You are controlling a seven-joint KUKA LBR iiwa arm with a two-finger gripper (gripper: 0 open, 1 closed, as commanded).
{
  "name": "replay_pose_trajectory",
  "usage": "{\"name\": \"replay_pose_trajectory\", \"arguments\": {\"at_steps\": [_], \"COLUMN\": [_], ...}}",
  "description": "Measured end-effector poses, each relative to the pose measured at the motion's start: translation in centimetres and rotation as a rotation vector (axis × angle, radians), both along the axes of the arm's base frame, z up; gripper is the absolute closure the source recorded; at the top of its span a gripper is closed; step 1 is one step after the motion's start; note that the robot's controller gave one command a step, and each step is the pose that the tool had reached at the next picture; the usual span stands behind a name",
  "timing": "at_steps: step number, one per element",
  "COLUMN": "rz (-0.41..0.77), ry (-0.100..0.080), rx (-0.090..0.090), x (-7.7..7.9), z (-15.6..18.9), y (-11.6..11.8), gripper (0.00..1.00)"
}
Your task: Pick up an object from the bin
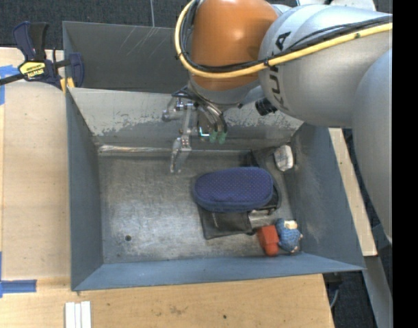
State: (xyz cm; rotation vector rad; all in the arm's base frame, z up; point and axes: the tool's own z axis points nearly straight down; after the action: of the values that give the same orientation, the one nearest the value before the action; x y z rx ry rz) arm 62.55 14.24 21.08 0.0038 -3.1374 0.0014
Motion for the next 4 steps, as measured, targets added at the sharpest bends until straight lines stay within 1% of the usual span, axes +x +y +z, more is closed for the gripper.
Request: {"name": "replay_pose_trajectory", "arguments": {"at_steps": [1,2,3,4], "rz": [0.017,0.007,0.164,0.164], "ry": [0.001,0.000,-0.007,-0.012], "rx": [-0.002,-0.001,0.001,0.003], "x": [-1.6,-3.4,-7.0,-6.8], "z": [-7.2,-12.9,-13.3,-13.2], "y": [-4.2,-8.9,-14.5,-14.3], "gripper": [0.00,0.00,0.00,1.00]}}
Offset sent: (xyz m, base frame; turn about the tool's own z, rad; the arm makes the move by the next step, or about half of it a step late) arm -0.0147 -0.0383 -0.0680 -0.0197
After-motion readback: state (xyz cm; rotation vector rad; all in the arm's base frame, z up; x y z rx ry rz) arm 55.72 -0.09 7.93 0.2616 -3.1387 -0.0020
